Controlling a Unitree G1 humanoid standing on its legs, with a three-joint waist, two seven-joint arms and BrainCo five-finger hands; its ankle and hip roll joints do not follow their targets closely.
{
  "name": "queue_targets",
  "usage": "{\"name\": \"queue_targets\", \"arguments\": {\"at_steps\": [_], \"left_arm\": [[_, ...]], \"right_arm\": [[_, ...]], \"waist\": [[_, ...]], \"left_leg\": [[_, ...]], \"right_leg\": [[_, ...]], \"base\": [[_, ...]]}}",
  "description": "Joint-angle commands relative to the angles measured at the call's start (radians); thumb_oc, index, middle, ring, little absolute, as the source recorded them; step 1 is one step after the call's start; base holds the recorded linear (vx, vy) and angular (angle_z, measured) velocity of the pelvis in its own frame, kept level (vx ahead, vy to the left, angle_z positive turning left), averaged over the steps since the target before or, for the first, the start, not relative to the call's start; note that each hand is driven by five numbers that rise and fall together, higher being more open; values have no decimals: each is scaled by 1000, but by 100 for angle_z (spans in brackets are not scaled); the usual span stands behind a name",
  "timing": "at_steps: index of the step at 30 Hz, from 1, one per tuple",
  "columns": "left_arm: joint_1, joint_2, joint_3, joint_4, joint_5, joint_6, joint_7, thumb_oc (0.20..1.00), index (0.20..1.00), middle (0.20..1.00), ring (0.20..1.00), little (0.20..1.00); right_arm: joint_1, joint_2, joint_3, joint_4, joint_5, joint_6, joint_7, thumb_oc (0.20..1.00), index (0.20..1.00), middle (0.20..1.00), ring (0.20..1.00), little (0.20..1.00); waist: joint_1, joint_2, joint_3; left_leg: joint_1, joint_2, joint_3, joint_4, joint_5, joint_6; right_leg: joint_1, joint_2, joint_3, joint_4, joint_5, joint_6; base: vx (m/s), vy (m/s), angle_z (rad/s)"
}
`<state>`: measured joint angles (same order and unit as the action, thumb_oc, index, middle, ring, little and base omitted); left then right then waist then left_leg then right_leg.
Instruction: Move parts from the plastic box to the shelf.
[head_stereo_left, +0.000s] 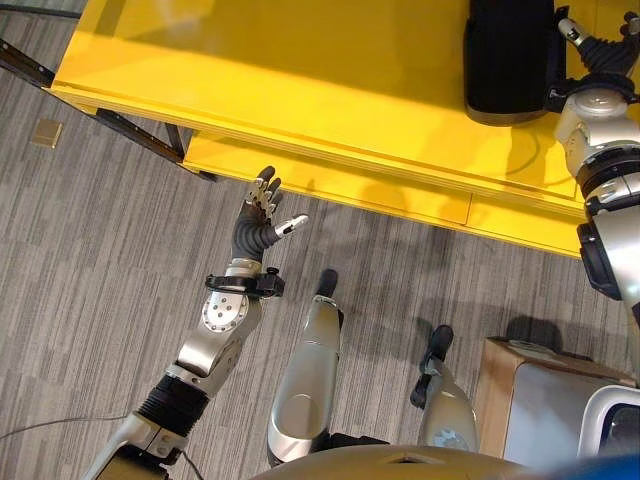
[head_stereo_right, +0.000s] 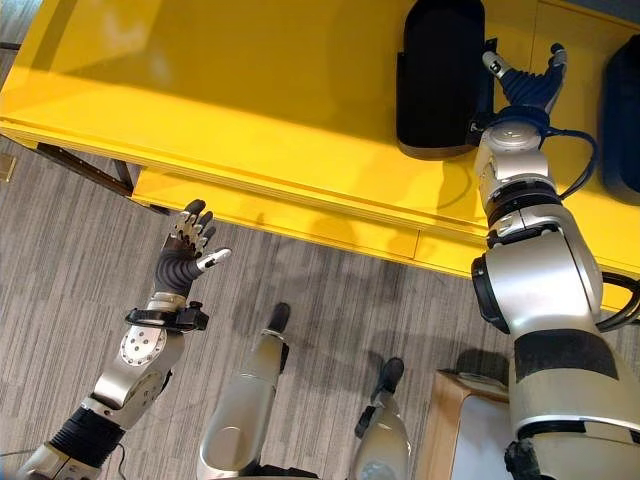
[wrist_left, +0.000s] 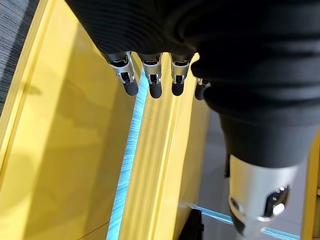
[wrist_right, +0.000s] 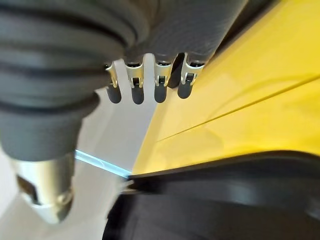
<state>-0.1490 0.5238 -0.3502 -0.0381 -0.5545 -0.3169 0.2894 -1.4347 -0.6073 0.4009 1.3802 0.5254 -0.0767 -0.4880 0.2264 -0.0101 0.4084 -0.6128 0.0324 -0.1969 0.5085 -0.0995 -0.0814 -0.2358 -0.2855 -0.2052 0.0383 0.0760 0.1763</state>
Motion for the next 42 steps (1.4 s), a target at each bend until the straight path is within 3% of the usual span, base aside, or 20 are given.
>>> {"name": "queue_targets", "arguments": {"at_steps": [1,19,42], "left_arm": [[-4,23,-3,-64,37,-64,10,1000,1000,1000,1000,1000],[10,38,7,-53,24,-57,-2,1000,1000,1000,1000,1000],[9,32,19,-31,27,-60,8,1000,1000,1000,1000,1000]], "right_arm": [[-87,-96,52,-56,-10,-59,-30,1000,1000,1000,1000,1000],[-39,-88,15,-69,-12,-64,-35,1000,1000,1000,1000,1000],[61,70,-32,-116,41,-90,-1,1000,1000,1000,1000,1000]], "waist": [[7,14,-5],[-8,2,-4],[-8,10,14]], "left_leg": [[13,-3,75,-94,46,7],[20,8,74,-94,52,5],[7,4,82,-90,56,13]], "right_leg": [[60,9,-4,188,-198,-15],[70,22,-1,182,-197,-19],[65,22,1,183,-192,-22]], "base": [[0,0,0],[-10,-3,0],[-1,0,0]]}}
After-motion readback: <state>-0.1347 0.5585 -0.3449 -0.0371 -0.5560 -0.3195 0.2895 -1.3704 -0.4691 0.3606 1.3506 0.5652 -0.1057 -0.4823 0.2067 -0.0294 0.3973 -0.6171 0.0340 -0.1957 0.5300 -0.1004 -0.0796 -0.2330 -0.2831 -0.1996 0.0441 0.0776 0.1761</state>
